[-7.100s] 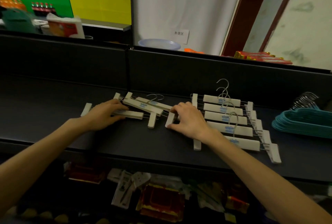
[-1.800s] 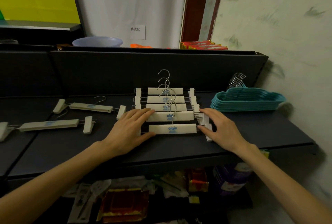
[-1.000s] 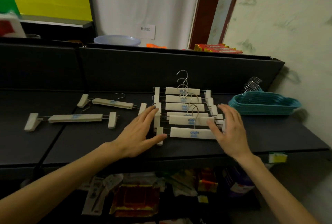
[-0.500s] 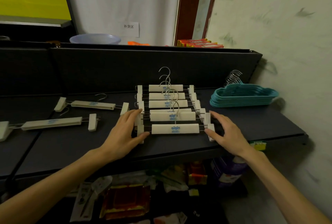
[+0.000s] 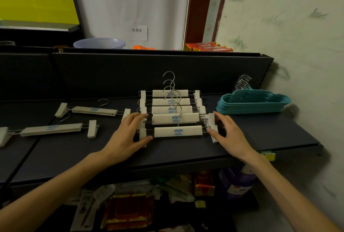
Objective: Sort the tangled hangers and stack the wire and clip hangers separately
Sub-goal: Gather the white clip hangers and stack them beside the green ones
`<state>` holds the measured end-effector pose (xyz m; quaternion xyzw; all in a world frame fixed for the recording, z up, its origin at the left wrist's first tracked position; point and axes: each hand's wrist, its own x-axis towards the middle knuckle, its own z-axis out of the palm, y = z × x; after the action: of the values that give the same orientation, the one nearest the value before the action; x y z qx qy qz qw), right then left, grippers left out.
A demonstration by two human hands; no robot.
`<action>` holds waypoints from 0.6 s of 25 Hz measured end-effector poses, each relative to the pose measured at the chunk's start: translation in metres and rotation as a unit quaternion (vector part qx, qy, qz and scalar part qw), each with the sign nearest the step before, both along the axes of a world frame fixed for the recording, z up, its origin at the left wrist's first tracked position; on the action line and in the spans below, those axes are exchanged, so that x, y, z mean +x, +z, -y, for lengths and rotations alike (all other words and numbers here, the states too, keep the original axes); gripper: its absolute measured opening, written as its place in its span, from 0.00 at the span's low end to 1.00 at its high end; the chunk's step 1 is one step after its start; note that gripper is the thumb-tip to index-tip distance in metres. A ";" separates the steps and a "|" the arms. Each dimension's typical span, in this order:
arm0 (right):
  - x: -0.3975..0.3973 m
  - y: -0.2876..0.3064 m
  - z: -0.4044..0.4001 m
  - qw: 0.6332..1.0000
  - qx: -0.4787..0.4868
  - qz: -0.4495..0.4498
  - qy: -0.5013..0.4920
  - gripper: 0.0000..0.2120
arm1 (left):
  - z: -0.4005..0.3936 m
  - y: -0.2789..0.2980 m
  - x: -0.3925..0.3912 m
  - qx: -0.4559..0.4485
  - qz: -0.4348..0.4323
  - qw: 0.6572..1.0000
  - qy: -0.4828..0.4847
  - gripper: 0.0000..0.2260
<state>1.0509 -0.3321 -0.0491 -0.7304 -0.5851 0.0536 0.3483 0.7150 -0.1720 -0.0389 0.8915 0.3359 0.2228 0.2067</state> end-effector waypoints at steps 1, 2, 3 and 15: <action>0.000 -0.001 0.000 1.000 -0.004 -0.003 0.000 0.33 | 0.000 0.000 -0.001 -0.005 -0.004 1.000 0.003 0.37; 0.000 -0.001 0.000 1.000 -0.008 -0.006 -0.001 0.33 | 0.001 0.000 -0.002 -0.010 -0.006 1.000 0.005 0.39; 0.001 -0.002 0.000 1.000 -0.011 -0.007 -0.004 0.34 | 0.002 -0.001 -0.002 -0.014 -0.007 1.000 0.005 0.40; -0.001 -0.003 0.000 0.998 -0.043 0.006 -0.038 0.34 | -0.002 -0.001 0.000 -0.084 0.004 0.996 0.030 0.45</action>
<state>1.0497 -0.3324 -0.0521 -0.7668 -0.5561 0.0615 0.3147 0.7147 -0.1701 -0.0395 0.8598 0.3791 0.2034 0.2751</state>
